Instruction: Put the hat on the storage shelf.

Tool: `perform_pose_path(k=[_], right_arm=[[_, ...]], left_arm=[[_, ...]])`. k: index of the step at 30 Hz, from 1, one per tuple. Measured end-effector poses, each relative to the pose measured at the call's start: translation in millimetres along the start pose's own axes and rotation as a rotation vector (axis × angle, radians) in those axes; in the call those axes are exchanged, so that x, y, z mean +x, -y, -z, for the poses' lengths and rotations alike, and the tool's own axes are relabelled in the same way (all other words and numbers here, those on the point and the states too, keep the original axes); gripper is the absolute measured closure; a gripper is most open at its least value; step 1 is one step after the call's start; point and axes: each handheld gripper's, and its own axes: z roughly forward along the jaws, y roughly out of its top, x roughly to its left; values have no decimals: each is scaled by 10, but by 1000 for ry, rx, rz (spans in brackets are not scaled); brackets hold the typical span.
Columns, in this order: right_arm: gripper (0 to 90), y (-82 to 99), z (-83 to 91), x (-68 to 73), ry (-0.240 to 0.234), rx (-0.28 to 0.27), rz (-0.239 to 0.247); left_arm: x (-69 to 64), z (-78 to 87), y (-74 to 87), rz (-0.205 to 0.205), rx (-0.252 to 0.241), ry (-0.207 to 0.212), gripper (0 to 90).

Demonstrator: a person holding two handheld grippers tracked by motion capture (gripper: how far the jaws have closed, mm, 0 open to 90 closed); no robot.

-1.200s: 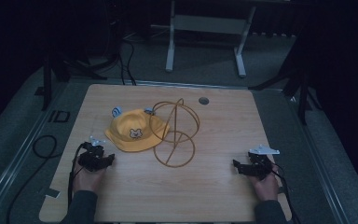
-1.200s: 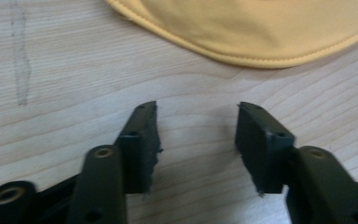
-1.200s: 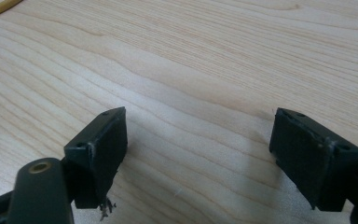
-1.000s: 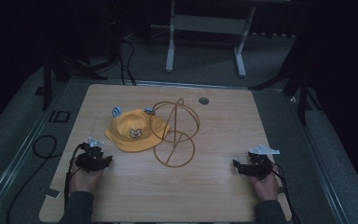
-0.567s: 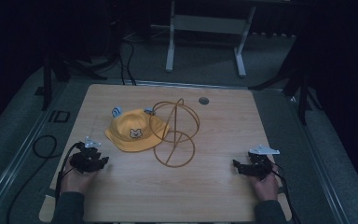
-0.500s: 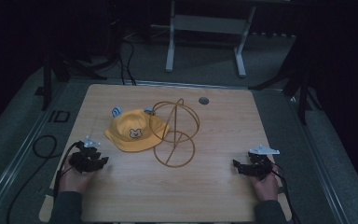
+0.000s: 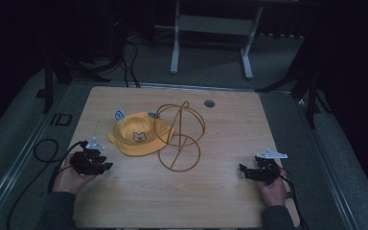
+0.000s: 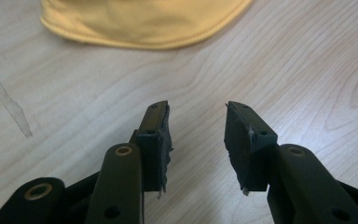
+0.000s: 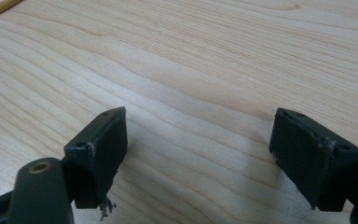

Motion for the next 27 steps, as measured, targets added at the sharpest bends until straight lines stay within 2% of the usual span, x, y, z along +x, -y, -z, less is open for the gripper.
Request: perform_pose_path(k=[8, 14, 27], right_arm=[[191, 0, 0, 0, 0, -1, 0], [191, 0, 0, 0, 0, 0, 1], [191, 0, 0, 0, 0, -1, 0]], left_arm=[[74, 88, -111, -20, -5, -3, 585], [167, 209, -264, -69, -21, -5, 583], [274, 310, -485, -116, -30, 18, 579]])
